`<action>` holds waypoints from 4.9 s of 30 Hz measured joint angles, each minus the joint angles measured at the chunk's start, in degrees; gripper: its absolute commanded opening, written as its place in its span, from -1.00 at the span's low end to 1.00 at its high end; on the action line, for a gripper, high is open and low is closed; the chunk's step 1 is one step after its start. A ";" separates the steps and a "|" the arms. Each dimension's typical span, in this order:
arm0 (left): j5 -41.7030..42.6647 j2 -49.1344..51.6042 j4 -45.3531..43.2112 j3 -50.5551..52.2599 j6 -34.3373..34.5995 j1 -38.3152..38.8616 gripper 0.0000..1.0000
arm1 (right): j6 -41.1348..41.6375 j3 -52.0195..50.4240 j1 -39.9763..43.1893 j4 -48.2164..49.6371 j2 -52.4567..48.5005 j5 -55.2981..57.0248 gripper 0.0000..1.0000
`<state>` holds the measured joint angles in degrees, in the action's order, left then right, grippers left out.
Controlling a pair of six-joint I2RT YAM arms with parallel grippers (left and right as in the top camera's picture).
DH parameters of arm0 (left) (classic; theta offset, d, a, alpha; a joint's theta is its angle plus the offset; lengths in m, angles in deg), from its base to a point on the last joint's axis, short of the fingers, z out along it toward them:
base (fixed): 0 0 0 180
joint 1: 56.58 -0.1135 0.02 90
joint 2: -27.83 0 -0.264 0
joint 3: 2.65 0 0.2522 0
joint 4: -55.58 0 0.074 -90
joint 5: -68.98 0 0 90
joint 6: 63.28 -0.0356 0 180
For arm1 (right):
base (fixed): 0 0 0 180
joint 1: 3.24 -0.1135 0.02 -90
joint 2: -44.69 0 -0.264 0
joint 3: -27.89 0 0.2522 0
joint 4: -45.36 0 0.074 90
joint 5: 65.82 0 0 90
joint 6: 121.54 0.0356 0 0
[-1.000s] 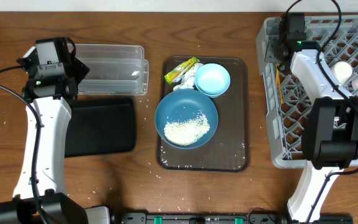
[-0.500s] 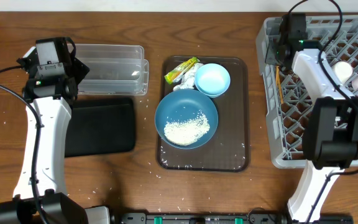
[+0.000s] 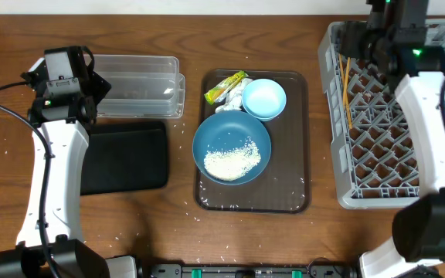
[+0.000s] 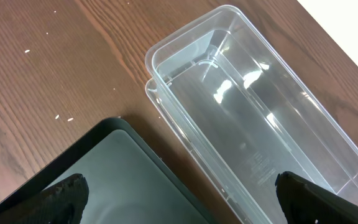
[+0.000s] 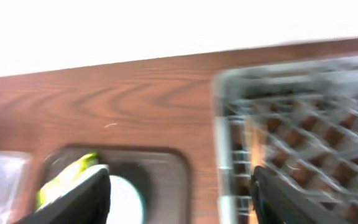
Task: Sort waste into correct bins and load items into the dishwasher rack
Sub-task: 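Reach the right gripper to the light-blue bowl and grasp its rim, then lift the light-blue bowl and carry it right over the dish rack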
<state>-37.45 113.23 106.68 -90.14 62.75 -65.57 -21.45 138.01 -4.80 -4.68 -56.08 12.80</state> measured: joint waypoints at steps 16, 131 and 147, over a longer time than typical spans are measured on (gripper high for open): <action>0.00 0.00 0.00 0.00 0.00 0.00 0.98 | -4.52 0.15 -17.88 -6.64 -6.86 -6.08 0.16; 0.00 0.00 -0.02 0.00 0.00 0.00 0.98 | 5.42 -0.22 22.03 -20.68 5.86 -10.49 -0.97; -0.02 0.00 0.00 0.00 0.00 0.00 0.98 | 5.73 -11.87 34.01 -13.73 5.84 -29.03 -0.98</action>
<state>-37.47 113.23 106.68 -90.14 62.75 -65.57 -15.72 126.14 29.21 -18.40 -50.24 -16.22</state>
